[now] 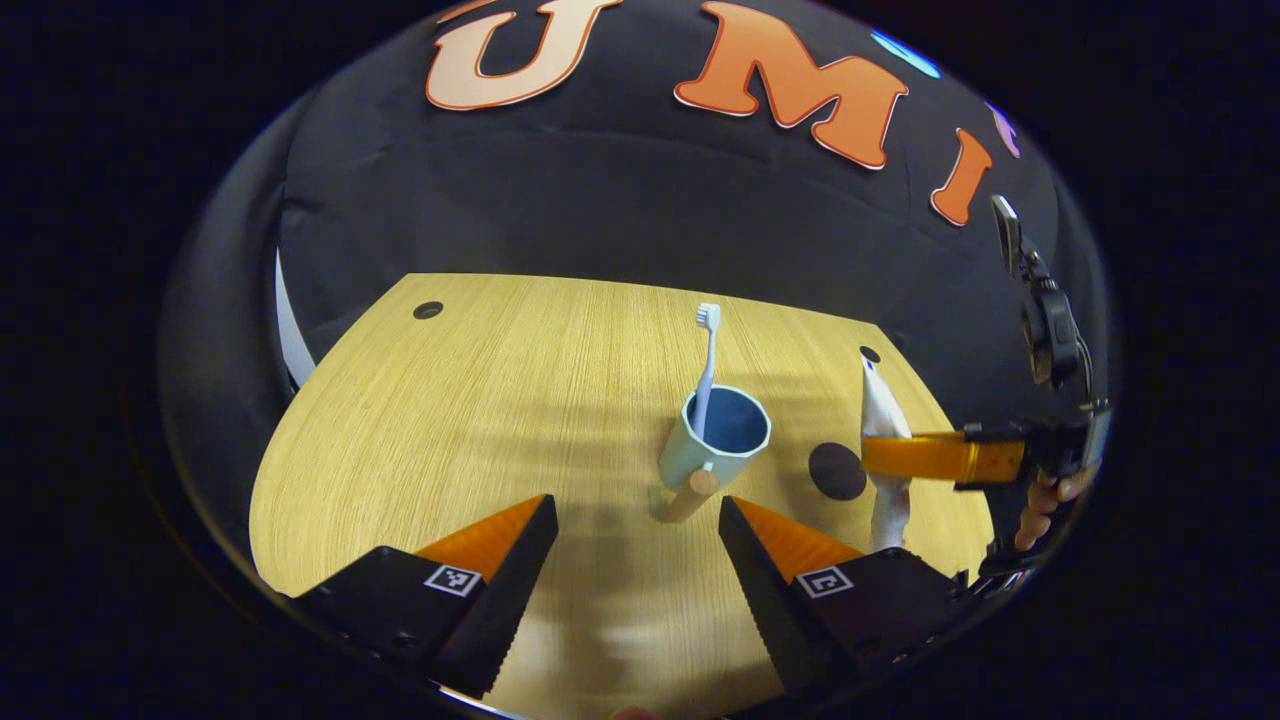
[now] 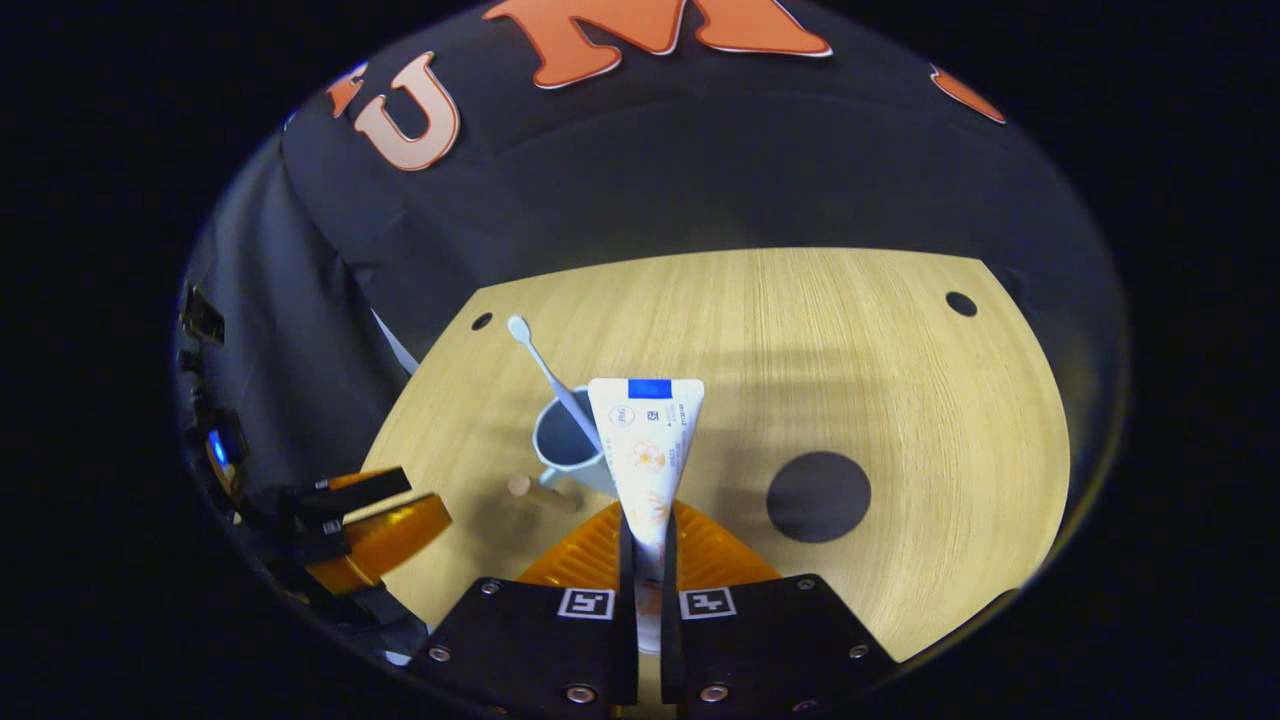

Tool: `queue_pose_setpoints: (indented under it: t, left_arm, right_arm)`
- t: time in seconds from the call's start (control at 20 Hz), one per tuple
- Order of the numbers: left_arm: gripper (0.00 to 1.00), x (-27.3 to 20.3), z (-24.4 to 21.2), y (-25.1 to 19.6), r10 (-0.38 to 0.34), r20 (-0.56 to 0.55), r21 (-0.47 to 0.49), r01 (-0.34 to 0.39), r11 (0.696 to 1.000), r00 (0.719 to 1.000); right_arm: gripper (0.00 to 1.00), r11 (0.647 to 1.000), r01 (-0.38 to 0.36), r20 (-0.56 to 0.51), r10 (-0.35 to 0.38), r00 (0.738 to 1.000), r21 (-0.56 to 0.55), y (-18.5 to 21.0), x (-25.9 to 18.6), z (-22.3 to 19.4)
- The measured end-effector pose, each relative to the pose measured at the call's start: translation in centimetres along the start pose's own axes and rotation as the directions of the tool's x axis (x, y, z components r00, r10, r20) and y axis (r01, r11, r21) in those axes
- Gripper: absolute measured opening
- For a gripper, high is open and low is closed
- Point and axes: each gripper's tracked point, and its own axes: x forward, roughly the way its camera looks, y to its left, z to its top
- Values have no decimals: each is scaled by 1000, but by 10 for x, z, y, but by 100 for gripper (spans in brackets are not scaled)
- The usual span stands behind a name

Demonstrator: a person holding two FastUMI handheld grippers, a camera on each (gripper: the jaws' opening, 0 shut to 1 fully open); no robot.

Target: Put the toothbrush and toothpaste on the desktop into the cup, then pick up the cup and place it on the coaster on the desktop.

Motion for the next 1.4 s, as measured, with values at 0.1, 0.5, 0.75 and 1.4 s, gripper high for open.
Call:
queue_pose_setpoints:
  t: [0.1, 0.5, 0.75, 1.4]
  left_arm:
    - [98, -4, -10, 2, 1, -15, 16, -1, 1000, 1000]
    - [98, -3, -40, 9, -3, -84, 33, 5, 999, 996]
    - [98, 5, -43, 19, -10, -106, 21, 12, 1000, 994]
    - [98, 12, -39, 15, -52, -147, 24, 56, 998, 988]
  right_arm:
    - [10, 1000, -12, 20, 13, 1000, -12, 8, 9, 14]
    - [9, 998, -62, 94, 61, 994, 7, 42, 52, 71]
    - [9, 998, -52, 158, 45, 986, 37, 44, 69, 92]
    - [10, 997, -28, 203, 14, 979, 70, 50, 112, 69]
